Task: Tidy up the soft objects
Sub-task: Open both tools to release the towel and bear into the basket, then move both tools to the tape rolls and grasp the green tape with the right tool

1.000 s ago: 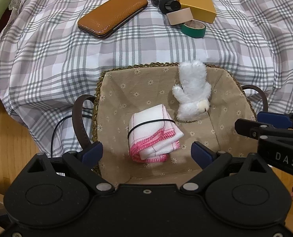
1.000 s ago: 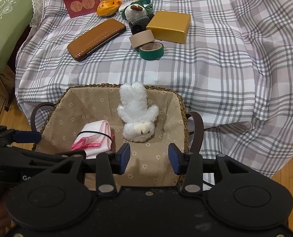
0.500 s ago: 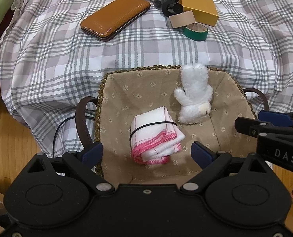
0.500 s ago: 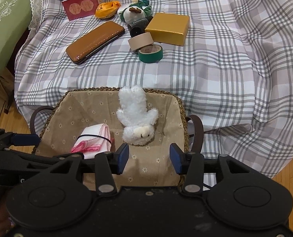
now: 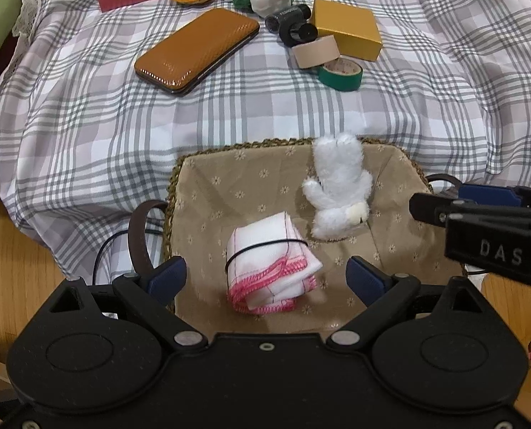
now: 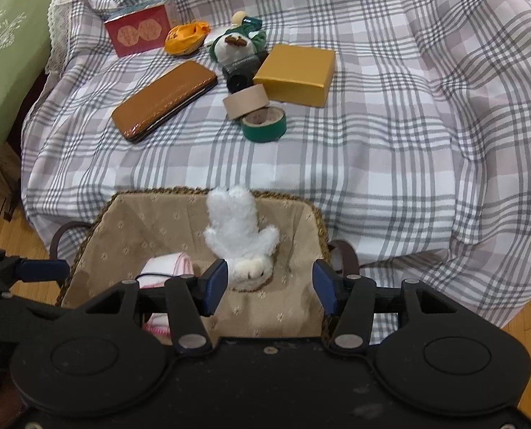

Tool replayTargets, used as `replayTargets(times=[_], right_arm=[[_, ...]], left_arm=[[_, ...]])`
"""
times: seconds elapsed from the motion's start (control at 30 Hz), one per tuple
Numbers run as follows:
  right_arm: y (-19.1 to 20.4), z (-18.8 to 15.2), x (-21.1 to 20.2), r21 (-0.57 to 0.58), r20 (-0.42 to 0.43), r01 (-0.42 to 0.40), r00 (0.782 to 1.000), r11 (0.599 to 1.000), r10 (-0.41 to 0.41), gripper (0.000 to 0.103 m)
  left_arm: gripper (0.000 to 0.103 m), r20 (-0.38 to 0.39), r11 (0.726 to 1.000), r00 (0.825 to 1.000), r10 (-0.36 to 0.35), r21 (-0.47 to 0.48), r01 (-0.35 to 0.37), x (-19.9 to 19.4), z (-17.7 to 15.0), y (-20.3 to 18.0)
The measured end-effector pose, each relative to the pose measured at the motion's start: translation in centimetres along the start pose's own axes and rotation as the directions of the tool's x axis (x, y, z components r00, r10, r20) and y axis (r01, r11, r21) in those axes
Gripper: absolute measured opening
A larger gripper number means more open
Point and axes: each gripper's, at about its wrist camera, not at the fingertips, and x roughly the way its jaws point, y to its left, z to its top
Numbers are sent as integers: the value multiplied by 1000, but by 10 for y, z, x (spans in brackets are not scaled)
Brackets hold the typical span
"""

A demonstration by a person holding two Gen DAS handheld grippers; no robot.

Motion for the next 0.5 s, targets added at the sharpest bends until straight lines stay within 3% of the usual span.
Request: replayTargets(times=[0.5], right_arm=[[-18,44,14,38,84,9,996,999,-13,54]], left_arm=[[93,58,999,997,44,-12,-43,3,36,9]])
